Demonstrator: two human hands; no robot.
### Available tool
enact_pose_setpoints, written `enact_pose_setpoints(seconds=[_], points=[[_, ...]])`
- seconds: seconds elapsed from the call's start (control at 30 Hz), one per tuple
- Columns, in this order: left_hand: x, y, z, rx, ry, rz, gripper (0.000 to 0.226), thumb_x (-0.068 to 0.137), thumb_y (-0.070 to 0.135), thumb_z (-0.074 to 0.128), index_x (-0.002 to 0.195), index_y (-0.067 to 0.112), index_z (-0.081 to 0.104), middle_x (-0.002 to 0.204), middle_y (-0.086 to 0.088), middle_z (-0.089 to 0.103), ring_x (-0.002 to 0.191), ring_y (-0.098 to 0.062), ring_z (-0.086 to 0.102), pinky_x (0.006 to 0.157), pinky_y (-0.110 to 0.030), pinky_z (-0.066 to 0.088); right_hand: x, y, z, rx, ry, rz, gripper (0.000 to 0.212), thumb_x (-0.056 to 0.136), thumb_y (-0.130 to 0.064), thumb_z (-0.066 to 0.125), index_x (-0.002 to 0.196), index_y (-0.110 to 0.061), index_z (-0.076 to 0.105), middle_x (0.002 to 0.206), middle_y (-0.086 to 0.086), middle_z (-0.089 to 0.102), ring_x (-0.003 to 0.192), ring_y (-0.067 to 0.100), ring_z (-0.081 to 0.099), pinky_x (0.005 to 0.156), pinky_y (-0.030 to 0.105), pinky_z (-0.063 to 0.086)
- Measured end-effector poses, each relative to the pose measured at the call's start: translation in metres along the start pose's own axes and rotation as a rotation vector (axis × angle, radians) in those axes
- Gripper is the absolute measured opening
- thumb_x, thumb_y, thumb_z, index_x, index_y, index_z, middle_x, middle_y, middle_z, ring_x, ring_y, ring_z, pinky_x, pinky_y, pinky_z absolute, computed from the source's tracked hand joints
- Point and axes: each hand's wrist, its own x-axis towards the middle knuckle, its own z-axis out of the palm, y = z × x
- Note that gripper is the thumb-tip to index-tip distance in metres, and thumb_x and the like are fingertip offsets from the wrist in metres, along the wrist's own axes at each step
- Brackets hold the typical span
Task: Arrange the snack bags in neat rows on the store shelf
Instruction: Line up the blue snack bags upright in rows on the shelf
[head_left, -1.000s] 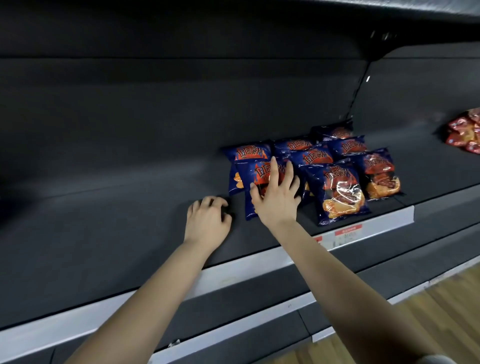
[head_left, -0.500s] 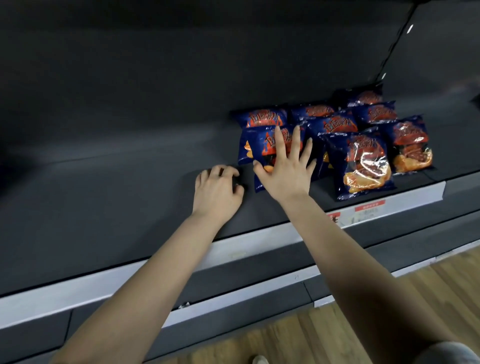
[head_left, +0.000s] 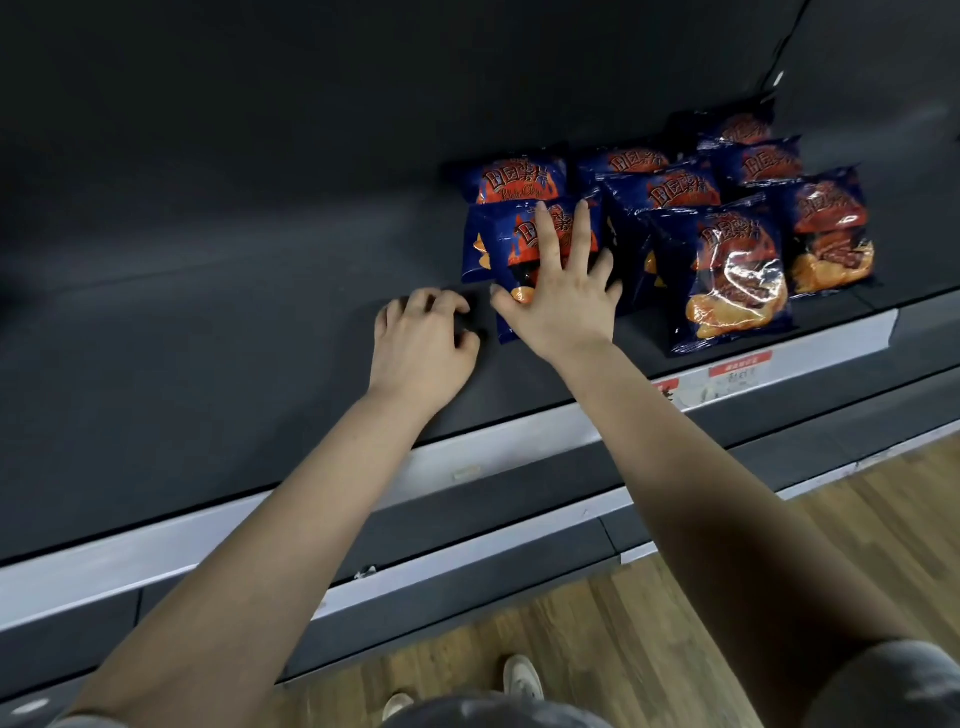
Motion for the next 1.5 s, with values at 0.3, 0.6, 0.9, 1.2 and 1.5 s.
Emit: enact_pose_setpoints(seconds=[0.3, 0.6, 0.9, 1.2, 1.5], points=[[0.000, 0.001, 0.002, 0.018, -0.002, 0.009, 0.036, 0.089, 0.025, 0.048, 0.124, 0.021, 0.053, 0.134, -0.005, 0.047, 0.122, -0.032, 0.040, 0.109, -0.041, 0.024, 0.000, 0.001, 0.002, 0.023, 0.093, -0.048, 0.089, 0.080, -0.061, 0.057, 0.151, -0.029, 0.012, 0.159, 0.010, 0.000, 0.139, 0.047, 0.013, 0.108, 0.060, 0.024], [0.001, -0.002, 0.001, 0.016, -0.001, -0.002, 0.036, 0.090, 0.025, 0.047, 0.125, 0.021, 0.053, 0.135, -0.006, 0.046, 0.124, -0.031, 0.039, 0.109, -0.041, 0.024, 0.000, 0.003, 0.000, 0.032, 0.097, -0.102, 0.083, 0.085, -0.062, 0.052, 0.151, -0.024, 0.017, 0.159, 0.010, 0.004, 0.144, 0.040, -0.003, 0.112, 0.061, 0.008], [-0.002, -0.006, -0.011, 0.019, 0.001, -0.042, 0.039, 0.089, 0.027, 0.047, 0.127, 0.021, 0.050, 0.136, -0.006, 0.046, 0.122, -0.035, 0.041, 0.109, -0.042, 0.025, -0.006, -0.017, -0.012, 0.110, 0.246, -0.299, 0.061, 0.091, -0.049, 0.035, 0.144, -0.019, 0.037, 0.156, 0.014, 0.020, 0.145, 0.033, 0.012, 0.111, 0.062, 0.007], [-0.043, -0.076, -0.058, 0.061, 0.093, -0.247, 0.038, 0.090, 0.027, 0.047, 0.127, 0.023, 0.049, 0.136, -0.006, 0.047, 0.120, -0.034, 0.043, 0.109, -0.040, 0.025, -0.016, -0.117, -0.003, 0.251, 0.057, -0.492, 0.052, 0.098, -0.041, 0.037, 0.146, -0.021, 0.032, 0.159, 0.008, 0.004, 0.146, 0.029, 0.002, 0.113, 0.058, 0.001], [-0.127, -0.167, -0.108, 0.100, 0.267, -0.564, 0.036, 0.089, 0.026, 0.049, 0.125, 0.020, 0.051, 0.131, -0.006, 0.049, 0.120, -0.035, 0.043, 0.105, -0.039, 0.028, -0.073, -0.248, 0.026, 0.331, -0.140, -0.831, 0.051, 0.099, -0.043, 0.035, 0.145, -0.020, 0.034, 0.159, 0.007, -0.002, 0.145, 0.034, 0.005, 0.113, 0.062, 0.002]])
